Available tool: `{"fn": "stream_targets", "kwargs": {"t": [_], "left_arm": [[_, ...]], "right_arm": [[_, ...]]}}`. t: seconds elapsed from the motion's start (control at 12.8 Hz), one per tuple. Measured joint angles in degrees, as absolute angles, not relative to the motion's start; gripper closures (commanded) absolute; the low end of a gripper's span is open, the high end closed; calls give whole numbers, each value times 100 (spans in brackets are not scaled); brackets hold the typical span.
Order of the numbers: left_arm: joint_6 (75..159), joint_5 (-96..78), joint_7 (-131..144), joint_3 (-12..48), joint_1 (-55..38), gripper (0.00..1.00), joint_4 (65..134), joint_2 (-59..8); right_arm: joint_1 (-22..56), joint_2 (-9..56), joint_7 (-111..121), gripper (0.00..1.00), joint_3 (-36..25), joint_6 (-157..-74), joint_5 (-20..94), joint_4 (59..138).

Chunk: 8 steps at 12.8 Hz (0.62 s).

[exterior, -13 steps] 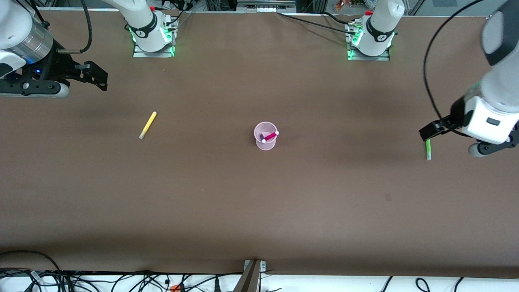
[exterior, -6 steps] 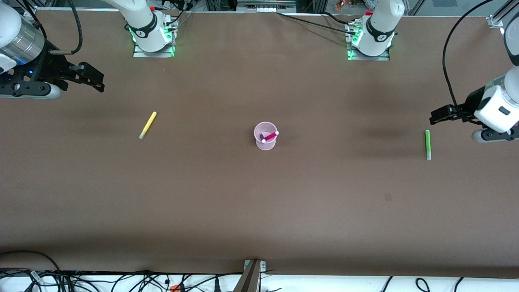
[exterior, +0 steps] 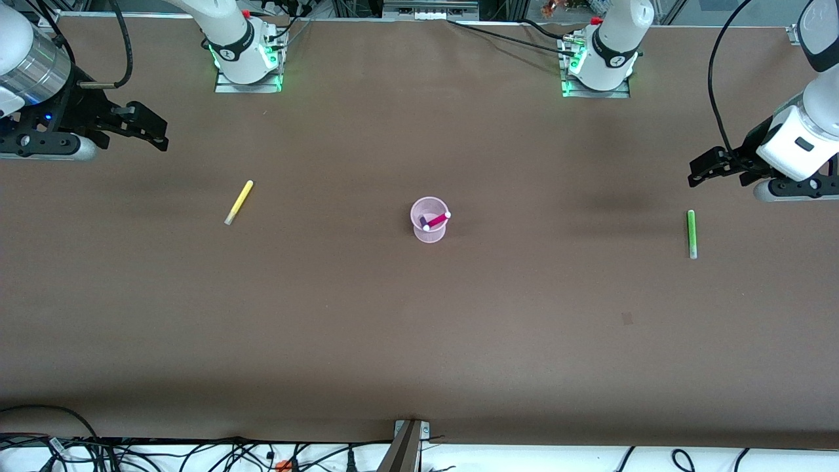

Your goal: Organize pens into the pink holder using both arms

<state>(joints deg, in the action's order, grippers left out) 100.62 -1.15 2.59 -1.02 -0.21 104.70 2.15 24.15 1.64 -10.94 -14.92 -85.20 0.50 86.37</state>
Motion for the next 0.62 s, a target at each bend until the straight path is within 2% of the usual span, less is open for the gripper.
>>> {"fn": "stream_targets", "kwargs": {"t": [0.62], "left_arm": [[10056, -116, 180, -75, -24, 0, 10463, 213]], "right_arm": [[2415, 164, -1093, 0, -1492, -8522, 53, 8637]]}}
